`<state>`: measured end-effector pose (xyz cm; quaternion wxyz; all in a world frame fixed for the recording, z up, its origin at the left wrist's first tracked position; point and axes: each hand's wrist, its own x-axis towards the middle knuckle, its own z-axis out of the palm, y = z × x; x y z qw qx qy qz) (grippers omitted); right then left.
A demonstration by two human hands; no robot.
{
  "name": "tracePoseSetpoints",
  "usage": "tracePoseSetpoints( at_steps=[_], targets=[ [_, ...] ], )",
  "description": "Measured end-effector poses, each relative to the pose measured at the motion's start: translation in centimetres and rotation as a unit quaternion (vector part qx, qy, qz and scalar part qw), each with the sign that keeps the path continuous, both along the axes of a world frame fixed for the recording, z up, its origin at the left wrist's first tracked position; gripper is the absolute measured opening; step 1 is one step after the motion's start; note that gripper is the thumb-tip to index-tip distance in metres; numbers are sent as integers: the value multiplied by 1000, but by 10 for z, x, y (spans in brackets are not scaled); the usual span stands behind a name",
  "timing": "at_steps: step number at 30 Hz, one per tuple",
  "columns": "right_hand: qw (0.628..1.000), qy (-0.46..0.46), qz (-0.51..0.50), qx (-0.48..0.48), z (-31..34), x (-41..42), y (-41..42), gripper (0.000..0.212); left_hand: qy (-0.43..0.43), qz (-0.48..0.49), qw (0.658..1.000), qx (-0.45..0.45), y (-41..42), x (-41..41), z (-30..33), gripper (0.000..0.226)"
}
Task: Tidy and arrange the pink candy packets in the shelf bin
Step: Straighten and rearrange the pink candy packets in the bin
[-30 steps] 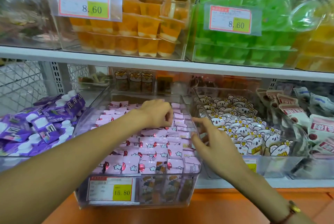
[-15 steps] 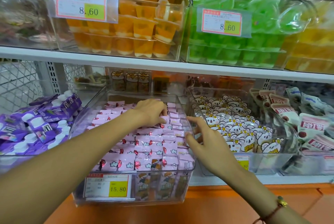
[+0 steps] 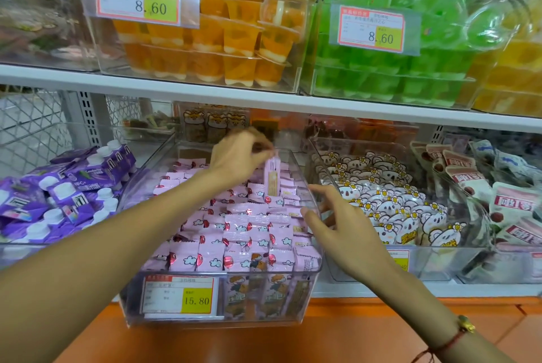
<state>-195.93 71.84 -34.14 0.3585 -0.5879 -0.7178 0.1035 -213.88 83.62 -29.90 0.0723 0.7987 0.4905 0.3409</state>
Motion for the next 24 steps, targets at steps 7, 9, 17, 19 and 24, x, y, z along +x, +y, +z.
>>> tracePoseSetpoints(
  at_steps=[7,9,17,19,24],
  targets=[
    [989,-13,-28,147,13,-8,-1,43,-406,-30,894,-188,-44,-16,18,9],
    [985,-17,7,171,19,-17,-3,54,-488,-35,835,-250,-62,-21,12,10],
    [975,179,75,109,31,-34,-7,20,-600,-58,682,-414,-90,-34,7,16],
    [935,344,88,2,36,-34,-6,13,-524,-61,761,-377,-87,-38,6,27],
    [876,460,92,-113,40,-33,-4,35,-406,-133,852,-302,-86,-43,11,35]
  ],
)
